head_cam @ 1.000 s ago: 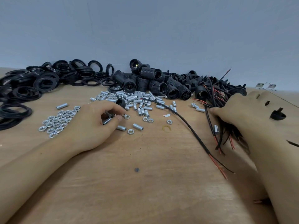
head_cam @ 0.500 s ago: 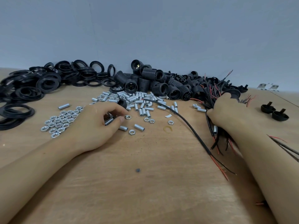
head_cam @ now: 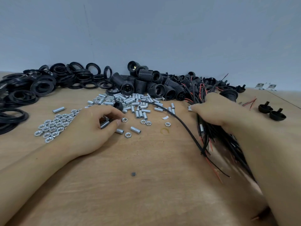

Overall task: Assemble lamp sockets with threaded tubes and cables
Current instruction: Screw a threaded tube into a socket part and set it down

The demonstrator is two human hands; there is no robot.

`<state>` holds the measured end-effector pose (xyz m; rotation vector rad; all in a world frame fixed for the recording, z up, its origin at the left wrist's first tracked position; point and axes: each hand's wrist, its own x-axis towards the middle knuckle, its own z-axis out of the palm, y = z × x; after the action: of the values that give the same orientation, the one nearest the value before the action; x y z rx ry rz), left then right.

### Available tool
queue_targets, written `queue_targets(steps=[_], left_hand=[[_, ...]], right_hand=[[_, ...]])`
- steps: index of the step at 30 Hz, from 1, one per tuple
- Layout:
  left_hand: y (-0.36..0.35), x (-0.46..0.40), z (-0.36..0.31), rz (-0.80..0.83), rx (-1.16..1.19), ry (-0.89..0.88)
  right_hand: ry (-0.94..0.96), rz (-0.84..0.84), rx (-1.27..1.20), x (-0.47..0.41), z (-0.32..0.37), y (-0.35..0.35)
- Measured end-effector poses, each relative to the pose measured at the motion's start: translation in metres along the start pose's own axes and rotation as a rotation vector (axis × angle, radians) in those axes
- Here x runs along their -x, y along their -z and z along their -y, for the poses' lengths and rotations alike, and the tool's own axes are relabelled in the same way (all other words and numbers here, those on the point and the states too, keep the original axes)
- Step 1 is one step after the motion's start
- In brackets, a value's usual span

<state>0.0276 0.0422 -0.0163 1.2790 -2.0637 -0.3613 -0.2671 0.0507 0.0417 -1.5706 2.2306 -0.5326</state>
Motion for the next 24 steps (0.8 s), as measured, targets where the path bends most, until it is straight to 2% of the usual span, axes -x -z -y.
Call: queue_targets(steps=[2, 5, 9, 10, 12, 14, 17, 19, 24], left_hand=[[0.000, 0.000, 0.000, 0.000, -0.002, -0.001], [0.000, 0.000, 0.000, 0.002, -0.009, 0.001], [0.001, 0.000, -0.001, 0.001, 0.015, 0.005], [0.001, 0.000, -0.002, 0.001, 0.018, 0.005], [0.002, 0.001, -0.002, 0.000, 0.022, 0.005], [0.003, 0.001, -0.001, -0.003, 0.032, 0.003], [0.004, 0.001, 0.001, -0.012, 0.039, -0.004], [0.004, 0.001, 0.000, -0.034, 0.022, -0.021], [0.004, 0.000, 0.000, -0.111, 0.018, -0.051]], right_hand=[[-0.015, 0.037, -0.154, 0.007, -0.003, 0.011], [-0.018, 0.025, -0.095, 0.009, -0.009, 0.015], [-0.032, -0.267, 0.093, 0.002, -0.021, 0.025], [-0.035, -0.314, 0.131, -0.001, -0.025, 0.027], [-0.017, -0.306, 0.131, -0.003, -0.026, 0.024], [0.062, -0.287, 0.163, -0.004, -0.021, 0.012], [0.225, -0.317, 0.389, 0.000, -0.010, -0.002], [0.329, -0.331, 0.441, 0.005, -0.003, -0.008], [0.562, -0.203, 0.503, 0.021, 0.019, -0.029]])
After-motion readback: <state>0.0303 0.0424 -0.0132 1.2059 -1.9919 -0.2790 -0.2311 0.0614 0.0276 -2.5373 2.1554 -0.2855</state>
